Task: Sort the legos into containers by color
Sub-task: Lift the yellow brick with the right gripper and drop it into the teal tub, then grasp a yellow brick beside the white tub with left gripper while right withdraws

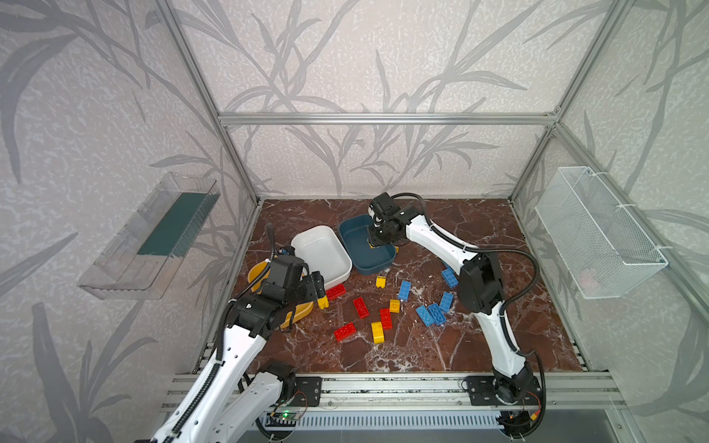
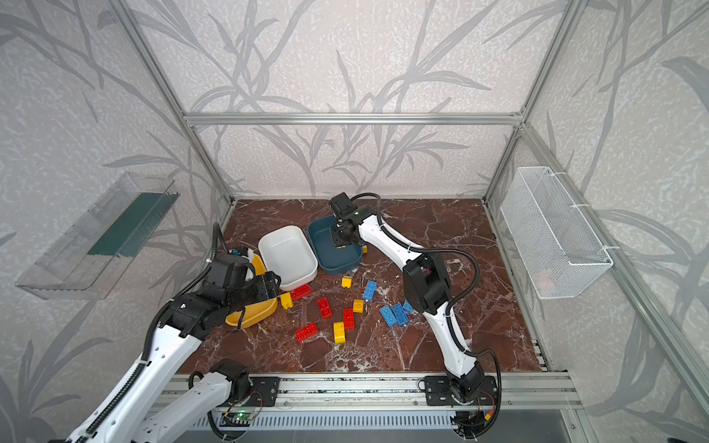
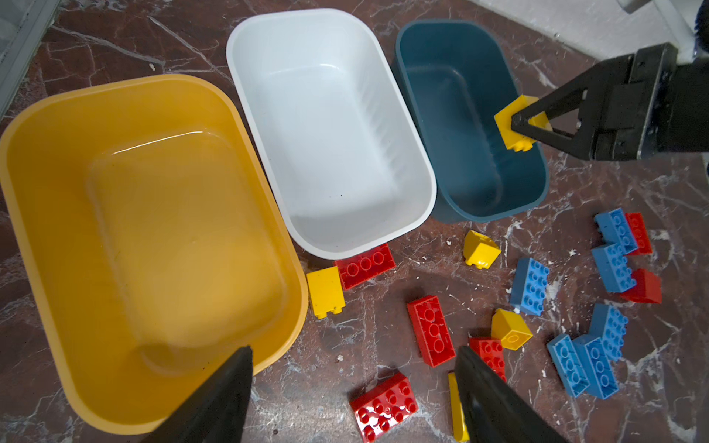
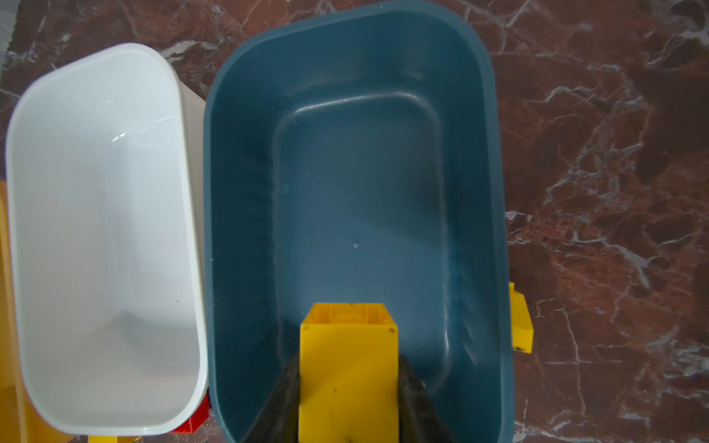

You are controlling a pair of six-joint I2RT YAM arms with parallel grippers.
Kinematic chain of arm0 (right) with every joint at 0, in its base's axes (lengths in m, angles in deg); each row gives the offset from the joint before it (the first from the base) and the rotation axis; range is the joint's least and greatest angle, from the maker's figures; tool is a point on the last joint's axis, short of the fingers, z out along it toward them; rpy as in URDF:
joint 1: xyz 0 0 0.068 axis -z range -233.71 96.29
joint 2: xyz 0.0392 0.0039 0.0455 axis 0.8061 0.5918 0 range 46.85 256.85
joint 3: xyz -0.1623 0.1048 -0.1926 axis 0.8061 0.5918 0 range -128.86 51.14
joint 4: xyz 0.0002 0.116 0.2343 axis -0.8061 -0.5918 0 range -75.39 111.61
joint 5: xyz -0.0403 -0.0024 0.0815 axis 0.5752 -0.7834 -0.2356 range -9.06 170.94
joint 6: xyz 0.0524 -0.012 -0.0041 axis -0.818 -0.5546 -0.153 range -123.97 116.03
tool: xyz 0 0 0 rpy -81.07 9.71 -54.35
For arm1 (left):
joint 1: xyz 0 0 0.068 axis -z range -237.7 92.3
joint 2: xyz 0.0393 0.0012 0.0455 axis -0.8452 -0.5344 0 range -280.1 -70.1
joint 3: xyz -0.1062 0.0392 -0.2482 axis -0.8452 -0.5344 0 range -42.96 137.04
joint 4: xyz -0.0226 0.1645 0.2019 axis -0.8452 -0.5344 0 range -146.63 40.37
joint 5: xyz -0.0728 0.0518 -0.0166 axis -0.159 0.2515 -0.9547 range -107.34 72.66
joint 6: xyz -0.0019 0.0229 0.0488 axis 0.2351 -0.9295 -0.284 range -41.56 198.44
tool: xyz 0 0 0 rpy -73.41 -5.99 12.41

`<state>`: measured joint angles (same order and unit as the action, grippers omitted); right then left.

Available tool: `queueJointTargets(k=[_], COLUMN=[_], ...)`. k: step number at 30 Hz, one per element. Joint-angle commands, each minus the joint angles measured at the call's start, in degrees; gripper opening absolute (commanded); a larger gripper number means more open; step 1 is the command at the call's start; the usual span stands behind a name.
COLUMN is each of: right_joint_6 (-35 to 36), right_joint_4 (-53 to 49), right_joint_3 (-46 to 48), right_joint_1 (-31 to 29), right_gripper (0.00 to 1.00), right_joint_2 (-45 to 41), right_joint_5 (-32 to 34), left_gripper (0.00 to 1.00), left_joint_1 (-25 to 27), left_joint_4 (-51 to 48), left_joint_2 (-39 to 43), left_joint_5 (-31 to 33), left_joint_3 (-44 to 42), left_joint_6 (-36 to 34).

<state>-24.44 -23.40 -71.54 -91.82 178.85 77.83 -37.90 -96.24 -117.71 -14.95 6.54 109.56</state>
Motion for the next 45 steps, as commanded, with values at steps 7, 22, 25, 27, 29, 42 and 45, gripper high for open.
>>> queueJointTargets(k=[7,22,25,27,29,42,45], right_joint_6=[1.1,1.1,-1.0,-2.4,-3.3,-5.2,-5.2], right_joint_4=[-2.4,16.8,24.2,28.1,30.6,38.6,39.5], right_joint_3=[-3.6,33.8,46.4,53.8,59.0,72.0,72.5], right_joint_1=[-0.2,-0.3,-0.3,-0.3,-0.3,-0.2,-0.3], right_gripper=[0.58,0.65,0.65,0.65,0.65,0.65,0.65], right_joint_2=[-0.2,-30.3,-39.2,-43.9,-47.1,-51.9,-51.6], right_joint_5=[-0.1,1.2,1.6,2.0,2.5,3.4,3.3], left_gripper=[0.79,0.66,0.63,0.63,0.64,0.75,0.76], left_joint_1=[4.2,18.3,20.0,20.8,21.2,19.1,17.1], left_joint_4=[-2.9,-5.8,-2.8,-1.4,-0.1,3.6,6.0], left_joint_2=[-2.4,-8.6,-10.4,-12.8,-15.9,-32.4,-33.1], left_joint_5=[4.2,15.0,15.2,15.2,15.1,18.6,17.0], left_joint_3=[1.3,1.0,-2.0,-3.0,-3.8,-3.4,-4.5], left_joint_6=[5.6,20.1,24.2,25.8,26.9,31.9,31.4])
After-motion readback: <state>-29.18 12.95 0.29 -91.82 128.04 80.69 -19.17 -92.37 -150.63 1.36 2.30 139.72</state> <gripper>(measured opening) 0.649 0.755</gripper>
